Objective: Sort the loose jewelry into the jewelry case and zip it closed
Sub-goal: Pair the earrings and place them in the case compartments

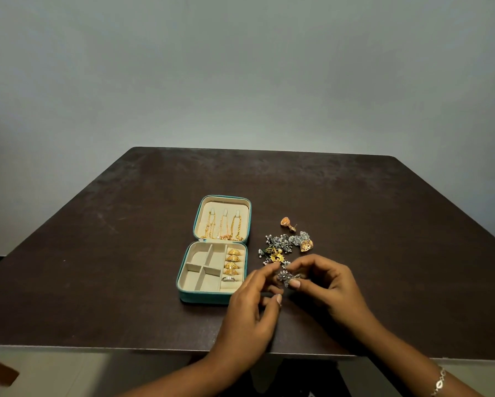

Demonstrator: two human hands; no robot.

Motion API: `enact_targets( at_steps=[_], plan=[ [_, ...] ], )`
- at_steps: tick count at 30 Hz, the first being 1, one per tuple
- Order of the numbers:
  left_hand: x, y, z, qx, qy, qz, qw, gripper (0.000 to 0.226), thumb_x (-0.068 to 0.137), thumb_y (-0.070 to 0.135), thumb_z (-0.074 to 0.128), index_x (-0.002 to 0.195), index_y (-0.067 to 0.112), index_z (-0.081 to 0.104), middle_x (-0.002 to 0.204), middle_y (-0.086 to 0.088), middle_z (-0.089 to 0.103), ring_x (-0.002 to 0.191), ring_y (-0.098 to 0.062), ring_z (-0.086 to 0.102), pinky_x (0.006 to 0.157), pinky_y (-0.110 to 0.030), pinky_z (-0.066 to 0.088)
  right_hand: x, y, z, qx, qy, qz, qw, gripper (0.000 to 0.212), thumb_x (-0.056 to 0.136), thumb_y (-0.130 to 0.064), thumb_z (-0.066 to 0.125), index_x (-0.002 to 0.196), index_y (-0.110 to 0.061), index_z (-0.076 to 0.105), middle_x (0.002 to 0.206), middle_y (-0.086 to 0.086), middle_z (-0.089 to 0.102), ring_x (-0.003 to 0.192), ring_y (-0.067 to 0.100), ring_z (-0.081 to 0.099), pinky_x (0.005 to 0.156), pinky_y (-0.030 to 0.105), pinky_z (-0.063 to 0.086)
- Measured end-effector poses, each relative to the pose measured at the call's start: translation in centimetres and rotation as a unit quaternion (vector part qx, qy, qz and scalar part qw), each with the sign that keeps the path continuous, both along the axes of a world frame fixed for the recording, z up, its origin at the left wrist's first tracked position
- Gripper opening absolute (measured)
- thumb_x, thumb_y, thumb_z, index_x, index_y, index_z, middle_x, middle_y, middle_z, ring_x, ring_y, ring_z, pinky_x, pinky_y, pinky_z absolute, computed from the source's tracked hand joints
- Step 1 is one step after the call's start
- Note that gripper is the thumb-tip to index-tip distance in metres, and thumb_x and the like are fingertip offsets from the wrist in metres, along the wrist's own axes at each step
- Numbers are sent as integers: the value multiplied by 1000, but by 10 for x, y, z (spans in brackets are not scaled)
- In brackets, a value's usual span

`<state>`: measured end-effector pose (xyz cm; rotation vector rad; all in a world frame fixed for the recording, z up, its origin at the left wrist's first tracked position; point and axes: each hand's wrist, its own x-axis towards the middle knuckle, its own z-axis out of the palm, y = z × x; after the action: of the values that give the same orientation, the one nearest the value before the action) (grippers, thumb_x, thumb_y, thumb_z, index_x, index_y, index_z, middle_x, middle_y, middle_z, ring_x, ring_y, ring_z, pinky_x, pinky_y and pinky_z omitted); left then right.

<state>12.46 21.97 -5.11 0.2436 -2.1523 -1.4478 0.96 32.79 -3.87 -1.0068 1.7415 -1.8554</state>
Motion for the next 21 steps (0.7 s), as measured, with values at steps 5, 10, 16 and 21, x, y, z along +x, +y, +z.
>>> enact_targets(
  at_steps=[5,10,16,21],
  plan=[
    [-4,2,0,138,2,12,990,28,89,2,53,106,24,56,87,-7,62,74,-10,65,67,-23,54,2,1,1,-12,-28,3,1000,21,72,9,68,77,-11,68,64,2,59,62,13,54,55,20,48],
    [-3,5,2,196,10,40,980,7,90,1,53,84,6,55,74,-13,63,63,-14,65,54,-23,54,8,0,2,-13,-38,39,998,14,65,-1,68,77,-4,62,59,7,63,54,14,60,53,20,49],
    [-1,6,4,192,23,58,979,9,89,2,53,83,7,57,68,-5,63,53,-14,61,43,-22,48,9,1,1,-11,-49,51,997,16,70,2,71,78,-1,58,63,13,66,55,19,63,51,22,50],
    [-1,6,5,219,23,46,974,2,86,5,58,84,5,57,66,-8,67,56,-17,64,46,-26,50,9,2,1,13,-14,59,998,11,70,-2,70,77,-5,61,66,10,65,58,20,63,53,25,51]
  ],
)
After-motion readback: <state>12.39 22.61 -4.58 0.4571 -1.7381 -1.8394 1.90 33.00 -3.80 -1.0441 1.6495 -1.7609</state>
